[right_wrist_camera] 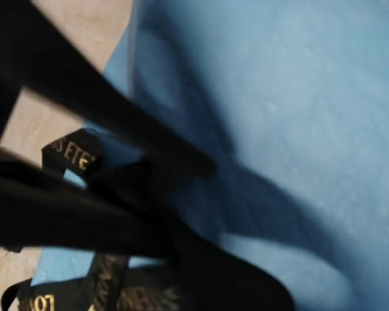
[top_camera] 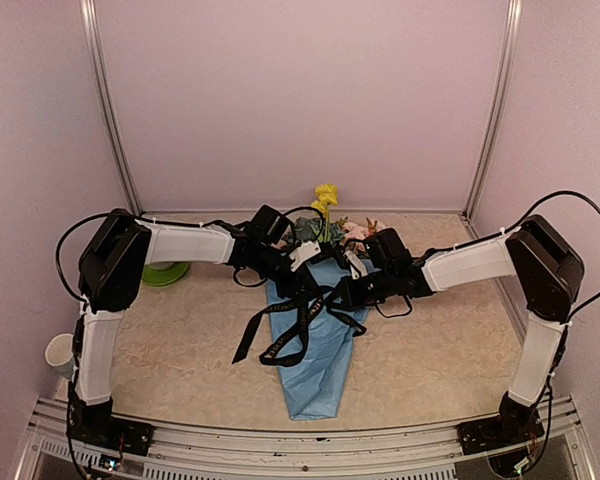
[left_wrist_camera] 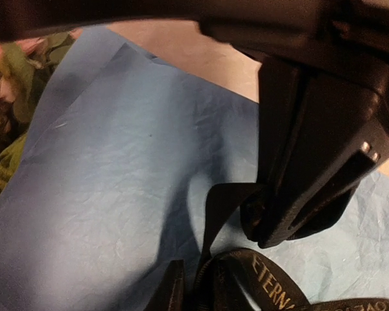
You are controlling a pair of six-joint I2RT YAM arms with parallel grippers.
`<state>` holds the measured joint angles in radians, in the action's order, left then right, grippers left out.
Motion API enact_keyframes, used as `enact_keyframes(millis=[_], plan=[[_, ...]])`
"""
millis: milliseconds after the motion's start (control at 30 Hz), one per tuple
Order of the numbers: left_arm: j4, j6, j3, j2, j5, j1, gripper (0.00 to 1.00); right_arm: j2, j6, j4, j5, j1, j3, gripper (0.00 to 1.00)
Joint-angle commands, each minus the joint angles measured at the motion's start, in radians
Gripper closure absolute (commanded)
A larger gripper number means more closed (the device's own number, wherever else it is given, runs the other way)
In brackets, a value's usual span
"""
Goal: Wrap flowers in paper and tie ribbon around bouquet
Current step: Cross the ribbon over the folded bouquet.
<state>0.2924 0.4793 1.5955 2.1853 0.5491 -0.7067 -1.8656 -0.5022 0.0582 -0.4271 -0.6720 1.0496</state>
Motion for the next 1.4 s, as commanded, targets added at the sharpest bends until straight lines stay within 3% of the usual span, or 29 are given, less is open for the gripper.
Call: enact_keyframes(millis=[0, 33, 200, 333, 467, 567, 667, 767, 967, 1100, 1267, 1367], plan=[[0.073, 0.012, 0.044, 0.036, 0.018, -0.013, 0.92, 0.044, 0.02, -0.008, -0.009, 0.008, 0.002, 1.0], [0.074, 0.007, 0.043, 0.036, 0.016, -0.015, 1.0, 0.047, 0.023, -0.011, -0.009, 0.008, 0.003, 1.0], [0.05, -0.036, 0.033, 0.026, -0.079, -0.026, 1.0, 0.073, 0.037, 0.001, -0.028, 0.012, -0.003, 1.0], [-0.213, -0.098, -0.11, -0.072, -0.346, -0.045, 1.0, 0.103, 0.084, 0.076, -0.145, 0.018, -0.039, 0.98], [-0.431, -0.088, -0.242, -0.172, -0.576, -0.082, 1.0, 0.106, 0.109, 0.095, -0.269, 0.02, -0.047, 0.77], [-0.494, -0.071, -0.262, -0.173, -0.694, -0.096, 1.0, 0.12, 0.127, 0.008, -0.209, 0.036, -0.045, 0.62], [-0.585, -0.05, -0.317, -0.192, -0.761, -0.11, 1.0, 0.151, 0.132, -0.039, -0.175, 0.069, -0.062, 0.55], [-0.663, -0.044, -0.365, -0.22, -0.741, -0.12, 1.0, 0.193, 0.127, -0.025, -0.208, 0.105, -0.087, 0.53], [-0.673, -0.064, -0.378, -0.218, -0.669, -0.113, 1.0, 0.197, 0.052, 0.109, -0.377, 0.179, -0.068, 0.55], [-0.671, -0.079, -0.386, -0.233, -0.629, -0.104, 1.0, 0.148, 0.027, 0.072, -0.367, 0.18, 0.018, 0.61], [-0.694, -0.089, -0.425, -0.262, -0.595, -0.099, 1.0, 0.052, -0.036, 0.019, -0.24, 0.193, 0.127, 0.8], [-0.71, -0.097, -0.443, -0.274, -0.576, -0.097, 1.0, -0.029, -0.05, 0.002, -0.25, 0.189, 0.179, 0.91]])
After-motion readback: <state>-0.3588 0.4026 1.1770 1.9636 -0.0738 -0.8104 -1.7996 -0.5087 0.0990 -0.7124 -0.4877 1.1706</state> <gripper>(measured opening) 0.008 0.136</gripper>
